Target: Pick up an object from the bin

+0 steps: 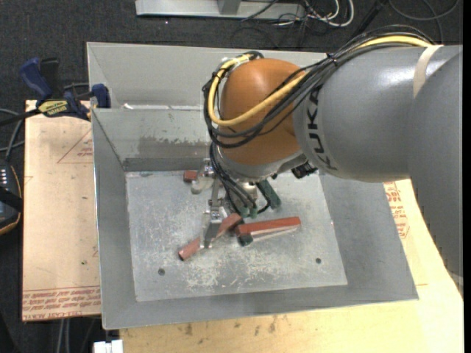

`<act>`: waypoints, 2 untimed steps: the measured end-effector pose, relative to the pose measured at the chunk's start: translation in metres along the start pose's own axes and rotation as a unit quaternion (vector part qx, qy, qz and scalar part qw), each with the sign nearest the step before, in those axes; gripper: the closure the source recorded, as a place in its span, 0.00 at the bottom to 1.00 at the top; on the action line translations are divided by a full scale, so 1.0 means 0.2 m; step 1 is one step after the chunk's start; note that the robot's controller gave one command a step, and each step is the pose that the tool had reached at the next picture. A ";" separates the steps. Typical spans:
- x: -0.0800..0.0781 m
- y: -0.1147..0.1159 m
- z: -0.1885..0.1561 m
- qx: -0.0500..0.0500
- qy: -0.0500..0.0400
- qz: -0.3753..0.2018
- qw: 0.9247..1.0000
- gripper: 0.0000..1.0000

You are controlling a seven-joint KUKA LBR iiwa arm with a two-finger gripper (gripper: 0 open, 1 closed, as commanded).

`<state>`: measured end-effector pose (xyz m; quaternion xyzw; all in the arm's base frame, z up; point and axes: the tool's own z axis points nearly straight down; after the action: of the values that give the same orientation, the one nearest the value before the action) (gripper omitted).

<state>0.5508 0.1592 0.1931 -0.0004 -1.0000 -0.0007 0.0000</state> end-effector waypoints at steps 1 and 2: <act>0.00 0.00 0.00 0.000 0.000 0.000 1.000 0.00; 0.00 -0.01 0.21 -0.001 -0.004 0.008 1.000 0.00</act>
Offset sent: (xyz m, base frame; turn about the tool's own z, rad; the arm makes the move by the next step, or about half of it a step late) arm -0.0053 -0.0083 -0.1211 0.0499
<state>0.5509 0.1571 0.1509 -0.0089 -1.0000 -0.0018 -0.0040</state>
